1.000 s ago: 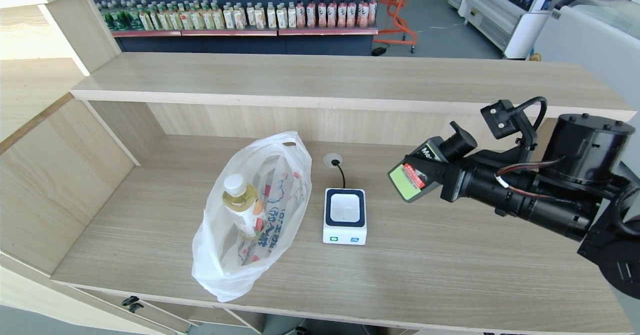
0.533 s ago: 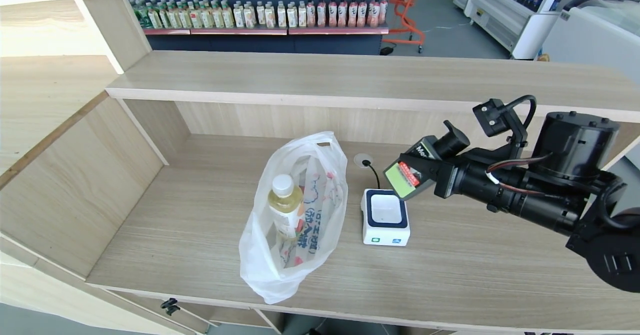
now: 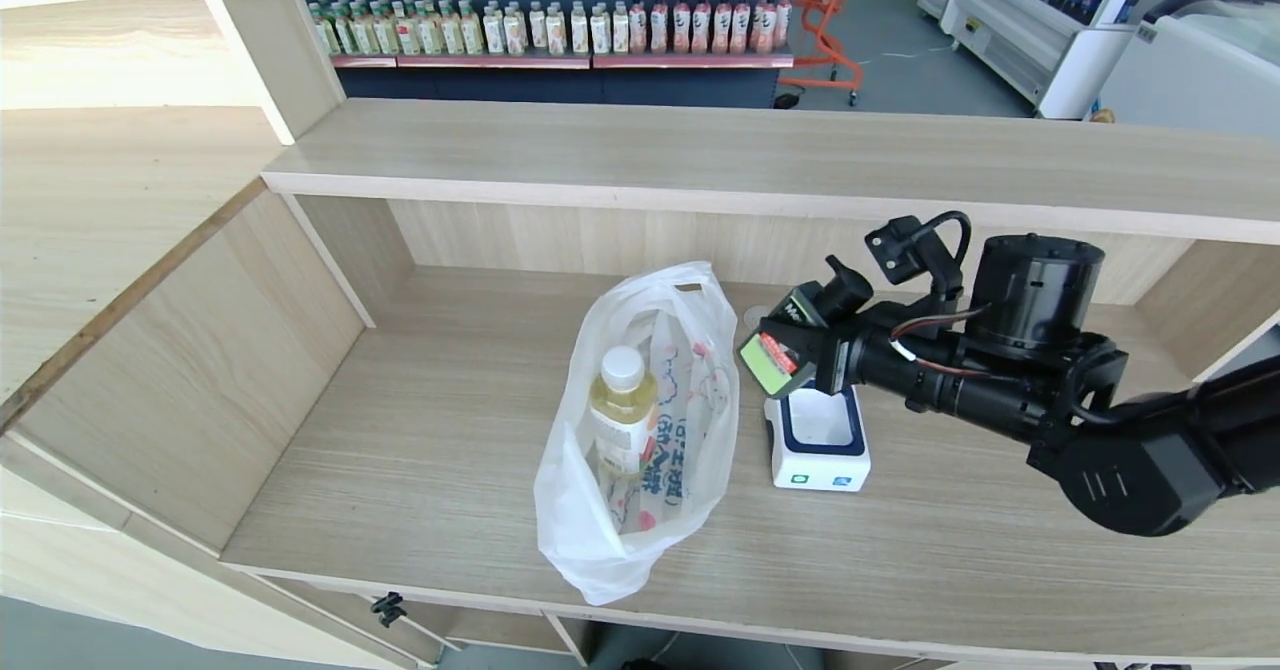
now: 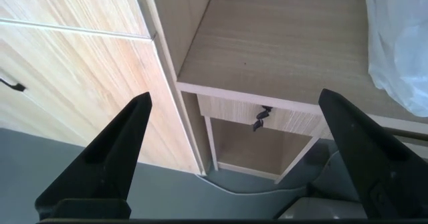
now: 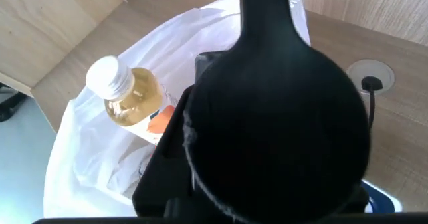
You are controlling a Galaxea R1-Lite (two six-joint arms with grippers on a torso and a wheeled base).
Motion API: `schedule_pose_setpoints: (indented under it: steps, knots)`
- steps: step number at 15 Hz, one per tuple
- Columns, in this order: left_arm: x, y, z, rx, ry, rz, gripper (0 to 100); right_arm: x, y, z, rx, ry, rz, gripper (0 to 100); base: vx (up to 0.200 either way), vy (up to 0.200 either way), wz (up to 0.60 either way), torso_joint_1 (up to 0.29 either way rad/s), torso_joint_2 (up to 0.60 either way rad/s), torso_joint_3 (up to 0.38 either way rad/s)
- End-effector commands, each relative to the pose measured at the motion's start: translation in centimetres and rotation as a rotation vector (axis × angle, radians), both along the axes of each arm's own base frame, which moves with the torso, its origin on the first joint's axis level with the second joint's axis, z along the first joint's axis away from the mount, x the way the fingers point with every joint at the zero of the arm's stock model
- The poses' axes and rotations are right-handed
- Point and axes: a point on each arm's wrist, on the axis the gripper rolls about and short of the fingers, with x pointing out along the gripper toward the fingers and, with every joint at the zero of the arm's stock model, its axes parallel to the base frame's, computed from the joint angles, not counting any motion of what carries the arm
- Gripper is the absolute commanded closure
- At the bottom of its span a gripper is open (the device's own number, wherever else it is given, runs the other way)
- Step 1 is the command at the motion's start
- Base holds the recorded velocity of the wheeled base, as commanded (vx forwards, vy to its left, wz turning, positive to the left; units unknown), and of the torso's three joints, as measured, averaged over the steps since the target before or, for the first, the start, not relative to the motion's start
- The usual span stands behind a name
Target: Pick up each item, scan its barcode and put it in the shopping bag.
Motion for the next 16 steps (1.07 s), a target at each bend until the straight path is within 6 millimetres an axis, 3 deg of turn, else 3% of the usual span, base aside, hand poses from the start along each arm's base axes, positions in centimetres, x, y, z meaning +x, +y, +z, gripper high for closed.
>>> schedule_pose_setpoints:
  steps: [1,4,8,10,16]
  knots:
    - [0.0,0.0,0.0,0.000,0.000,0.001,0,2.7,1.1,-2.0,-0.031,0.015,0.001,100,0.000,0.000,0.00,0.000,0.00,0.000]
    - [0.0,0.0,0.0,0.000,0.000,-0.001,0,4.5,1.9,-2.8,-0.034,0.008,0.004,100,0.000,0.000,0.00,0.000,0.00,0.000]
    - [0.0,0.0,0.0,0.000,0.000,0.001,0,6.7,3.4,-7.2,-0.168,-0.015,0.041,100,0.000,0.000,0.00,0.000,0.00,0.000]
    - [0.0,0.0,0.0,0.000,0.000,0.001,0,7.7,4.5,-8.5,-0.191,-0.046,0.055,100,0.000,0.000,0.00,0.000,0.00,0.000]
    - [0.0,0.0,0.0,0.000,0.000,0.001,0,9.5,8.8,-10.0,-0.169,-0.100,0.117,100,0.000,0.000,0.00,0.000,0.00,0.000]
